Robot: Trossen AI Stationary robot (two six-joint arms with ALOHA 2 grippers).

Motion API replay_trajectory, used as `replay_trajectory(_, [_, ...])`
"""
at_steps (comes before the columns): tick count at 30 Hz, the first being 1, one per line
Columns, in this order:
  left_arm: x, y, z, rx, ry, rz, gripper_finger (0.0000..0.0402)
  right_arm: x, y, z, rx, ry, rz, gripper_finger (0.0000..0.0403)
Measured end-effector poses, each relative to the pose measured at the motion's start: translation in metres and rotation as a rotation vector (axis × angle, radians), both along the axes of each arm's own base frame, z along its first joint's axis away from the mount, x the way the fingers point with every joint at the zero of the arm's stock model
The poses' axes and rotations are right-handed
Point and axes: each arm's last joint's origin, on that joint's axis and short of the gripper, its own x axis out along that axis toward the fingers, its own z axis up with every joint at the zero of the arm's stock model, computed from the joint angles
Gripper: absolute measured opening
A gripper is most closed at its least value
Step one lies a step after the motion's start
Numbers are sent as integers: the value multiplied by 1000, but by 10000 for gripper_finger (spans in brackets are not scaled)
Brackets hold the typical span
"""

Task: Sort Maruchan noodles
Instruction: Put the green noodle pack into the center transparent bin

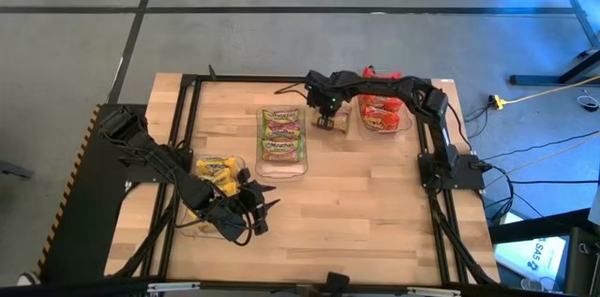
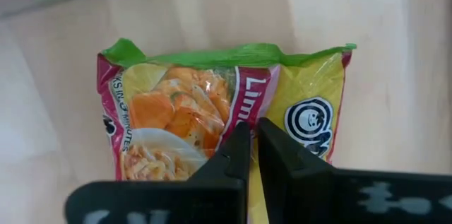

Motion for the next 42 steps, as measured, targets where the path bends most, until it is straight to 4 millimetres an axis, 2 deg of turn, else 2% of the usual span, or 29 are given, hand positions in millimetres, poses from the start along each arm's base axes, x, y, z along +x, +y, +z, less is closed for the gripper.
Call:
replay_trajectory(9, [0,-2,-1,-31,19,-43,165,3,30,0,-8,41,26,10])
replay_trajectory(16, [-2,-5,-1,-30,18,-52,165,-16,39,-6,-13,-17,-12,10])
replay_trajectory(21, [-1,-4,0,-27,18,-47,165,-25,59,2,-7,-30,-21,10])
replay_trajectory(25, [-1,-4,0,-30,15,-47,165,-23,85,7,7,-35,26,10])
replay_trajectory(35, [0,-7,2,-45,5,-89,165,-15,167,-3,-98,-41,125,10])
replay_trajectory(39, [0,-8,2,-75,6,-95,165,-14,202,-3,-99,-58,180,10])
replay_trajectory(42, [0,-8,2,-84,1,-92,165,-16,221,-3,-96,-58,190,10])
